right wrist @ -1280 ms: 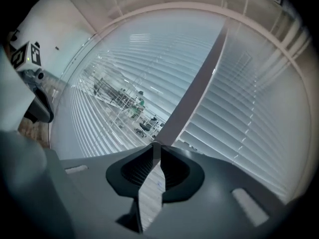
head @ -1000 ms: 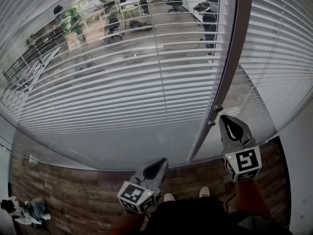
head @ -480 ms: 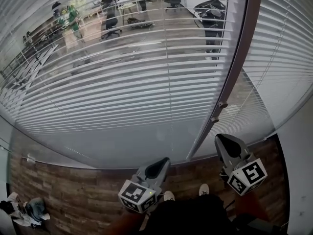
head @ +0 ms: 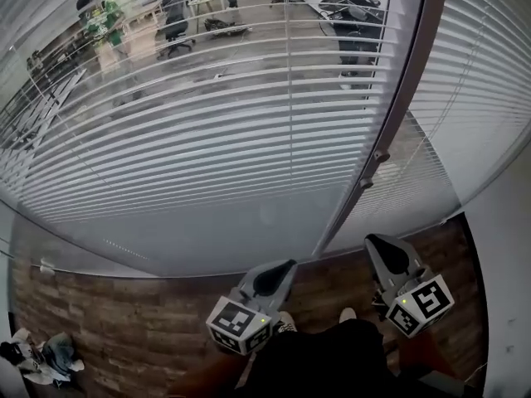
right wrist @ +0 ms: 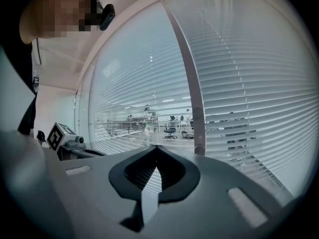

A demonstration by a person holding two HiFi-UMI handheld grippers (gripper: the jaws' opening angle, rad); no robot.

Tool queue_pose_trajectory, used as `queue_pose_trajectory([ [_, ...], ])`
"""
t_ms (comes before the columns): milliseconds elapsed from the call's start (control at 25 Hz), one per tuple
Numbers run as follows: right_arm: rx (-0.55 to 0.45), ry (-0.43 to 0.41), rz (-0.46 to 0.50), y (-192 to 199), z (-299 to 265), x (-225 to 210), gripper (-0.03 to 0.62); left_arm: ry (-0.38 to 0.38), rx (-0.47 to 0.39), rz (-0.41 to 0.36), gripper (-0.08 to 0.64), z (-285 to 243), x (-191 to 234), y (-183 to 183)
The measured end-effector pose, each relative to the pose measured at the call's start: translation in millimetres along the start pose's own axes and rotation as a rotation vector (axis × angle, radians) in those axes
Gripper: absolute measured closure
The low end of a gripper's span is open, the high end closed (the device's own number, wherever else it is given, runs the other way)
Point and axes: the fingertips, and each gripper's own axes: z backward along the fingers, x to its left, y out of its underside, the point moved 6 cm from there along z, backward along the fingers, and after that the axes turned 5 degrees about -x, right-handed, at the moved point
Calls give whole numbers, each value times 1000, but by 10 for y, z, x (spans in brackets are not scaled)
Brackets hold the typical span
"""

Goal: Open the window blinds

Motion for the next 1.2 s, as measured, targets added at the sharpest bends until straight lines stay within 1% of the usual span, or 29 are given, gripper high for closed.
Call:
queue_pose_trajectory([
  [120, -6, -28, -4, -69, 64, -131, 566, -25, 0, -7, 559, -77, -147, -10],
  [200, -11, -55, -1, -86, 161, -100, 566, -47, -7, -14, 558, 3, -274, 28],
  [280, -19, -87, 2, -31, 272, -38, 566, -90, -18, -24, 558, 111, -386, 83],
  [360, -26, -127, -3, 94, 353, -68, 566, -138, -28, -29, 559, 122, -469, 207],
  [440, -29, -167, -9, 153, 426, -207, 566, -171, -46, -22, 558, -1, -579, 304],
  [560, -27, -206, -19, 49, 664, -368, 566, -200, -66, -25, 559, -191, -908, 213],
  [640, -23, -232, -28, 57, 915, -412, 566, -212, -64, -34, 558, -251, -1182, 244],
  [800, -11, -255, -50, 306, 1441, -553, 566, -211, -48, -52, 558, -392, -1686, 550],
  [880, -2, -265, -64, 374, 1624, -606, 566, -198, -45, -37, 560, -440, -1879, 652],
  [1040, 23, -295, -88, 351, 1921, -788, 566, -213, -65, 23, 559, -541, -2208, 655],
  [1120, 27, -311, -111, 364, 2061, -859, 566, -239, -60, 27, 559, -535, -2376, 667],
  [1200, 30, -321, -132, 379, 2193, -883, 566, -266, -35, 23, 558, -478, -2548, 661],
])
